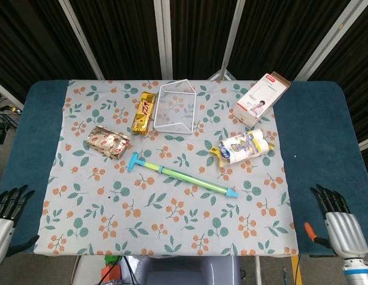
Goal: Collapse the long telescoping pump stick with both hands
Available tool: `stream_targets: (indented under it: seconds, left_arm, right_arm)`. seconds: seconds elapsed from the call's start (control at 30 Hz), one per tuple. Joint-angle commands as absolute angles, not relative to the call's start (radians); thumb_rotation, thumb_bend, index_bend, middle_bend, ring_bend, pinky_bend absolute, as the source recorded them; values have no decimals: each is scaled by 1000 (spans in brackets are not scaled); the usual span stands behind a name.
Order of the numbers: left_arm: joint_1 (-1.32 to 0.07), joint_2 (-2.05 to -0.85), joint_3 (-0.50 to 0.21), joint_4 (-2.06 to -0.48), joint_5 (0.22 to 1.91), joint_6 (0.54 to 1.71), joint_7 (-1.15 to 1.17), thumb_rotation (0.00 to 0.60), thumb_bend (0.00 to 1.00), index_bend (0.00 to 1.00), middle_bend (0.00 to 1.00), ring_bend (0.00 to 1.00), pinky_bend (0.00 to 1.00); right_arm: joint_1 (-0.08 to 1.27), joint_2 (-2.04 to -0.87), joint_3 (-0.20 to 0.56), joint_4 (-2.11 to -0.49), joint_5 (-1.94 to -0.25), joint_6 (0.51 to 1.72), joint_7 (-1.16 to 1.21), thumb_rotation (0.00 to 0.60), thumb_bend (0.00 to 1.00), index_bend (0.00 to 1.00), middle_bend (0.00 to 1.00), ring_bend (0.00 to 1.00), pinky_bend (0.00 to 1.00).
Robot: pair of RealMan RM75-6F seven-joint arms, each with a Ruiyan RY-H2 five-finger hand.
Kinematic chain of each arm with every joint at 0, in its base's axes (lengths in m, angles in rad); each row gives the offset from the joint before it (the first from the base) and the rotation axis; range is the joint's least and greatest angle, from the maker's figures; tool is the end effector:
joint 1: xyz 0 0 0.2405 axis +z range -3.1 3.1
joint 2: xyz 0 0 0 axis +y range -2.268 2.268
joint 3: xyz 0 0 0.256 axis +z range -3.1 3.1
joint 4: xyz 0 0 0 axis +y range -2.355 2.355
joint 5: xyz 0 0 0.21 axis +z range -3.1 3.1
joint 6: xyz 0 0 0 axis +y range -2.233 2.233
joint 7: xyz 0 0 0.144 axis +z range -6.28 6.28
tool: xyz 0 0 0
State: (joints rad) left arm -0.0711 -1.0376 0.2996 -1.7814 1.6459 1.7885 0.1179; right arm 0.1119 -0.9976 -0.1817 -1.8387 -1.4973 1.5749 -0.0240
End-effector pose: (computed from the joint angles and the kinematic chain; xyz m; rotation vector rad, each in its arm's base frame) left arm -0.2777 0.1030 0.1686 -1.4791 -0.8908 -0.9047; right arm -0.2868 -0.1371 0.1638 1.4226 -1.0600 0.8622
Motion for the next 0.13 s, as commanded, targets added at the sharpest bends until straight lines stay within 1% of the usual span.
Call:
stream_targets:
  seconds: [0.03,0.13]
  left_arm:
    - [-22,-1049,283,-1732,1634,1825,63,600,109,0,0,0,0]
    - [10,-1058,265,-1704,1632,1850,59,600,109,0,0,0,0]
  right_arm:
    - [25,-1031,-171,-1719,-1567,1704,34,600,387,0,0,0,0]
    - [7,-1050,-156,-1677,-1566,1715,62,600,387,0,0,0,0]
